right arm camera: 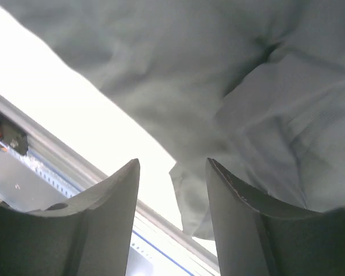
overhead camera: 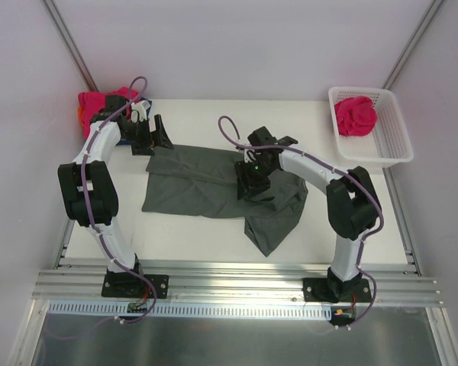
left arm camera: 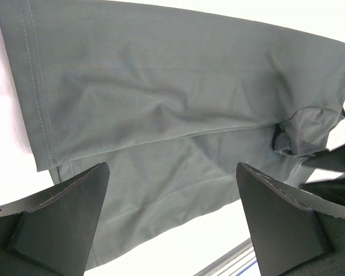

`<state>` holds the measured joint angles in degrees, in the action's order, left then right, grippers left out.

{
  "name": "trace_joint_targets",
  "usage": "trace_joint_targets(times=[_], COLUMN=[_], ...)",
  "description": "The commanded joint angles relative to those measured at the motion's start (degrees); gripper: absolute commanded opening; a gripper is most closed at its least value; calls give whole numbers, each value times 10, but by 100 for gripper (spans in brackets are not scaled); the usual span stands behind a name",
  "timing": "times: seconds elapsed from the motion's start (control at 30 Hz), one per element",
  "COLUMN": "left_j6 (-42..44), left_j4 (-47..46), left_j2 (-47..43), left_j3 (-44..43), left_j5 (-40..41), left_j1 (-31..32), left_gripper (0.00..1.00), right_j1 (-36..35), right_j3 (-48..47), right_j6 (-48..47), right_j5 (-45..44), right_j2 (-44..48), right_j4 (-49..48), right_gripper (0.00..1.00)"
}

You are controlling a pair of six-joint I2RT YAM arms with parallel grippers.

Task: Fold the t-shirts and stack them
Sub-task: Fold the flattened tshirt in 1/3 of the way

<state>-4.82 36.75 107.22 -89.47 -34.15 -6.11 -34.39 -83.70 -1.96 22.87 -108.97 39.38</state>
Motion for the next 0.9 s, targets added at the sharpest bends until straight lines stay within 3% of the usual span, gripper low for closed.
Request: trace_joint_targets(times=[0.0, 0.2, 0.43, 0.63, 0.87], left_j6=[-11, -22, -20, -20, -9], left_j4=[11, 11, 11, 11, 12], left_j2=[-19, -10, 8, 34, 71], left_j3=[-14, -28, -40, -44, -53], left_j5=[-26, -35, -47, -48, -40], left_j1=[-2, -2, 0, 7, 17], left_gripper=[93, 93, 93, 93, 93], right_j1=[-20, -19, 37, 112, 185], right_j3=[21, 41, 6, -19, -113], right_j6=[10, -7, -31, -7, -12], right_j5=[-4, -27, -60, -29, -27], right_j2=[60, 89, 68, 34, -54], right_j4=[16, 10, 4, -14, 1], right_gripper=[53, 53, 53, 53, 53])
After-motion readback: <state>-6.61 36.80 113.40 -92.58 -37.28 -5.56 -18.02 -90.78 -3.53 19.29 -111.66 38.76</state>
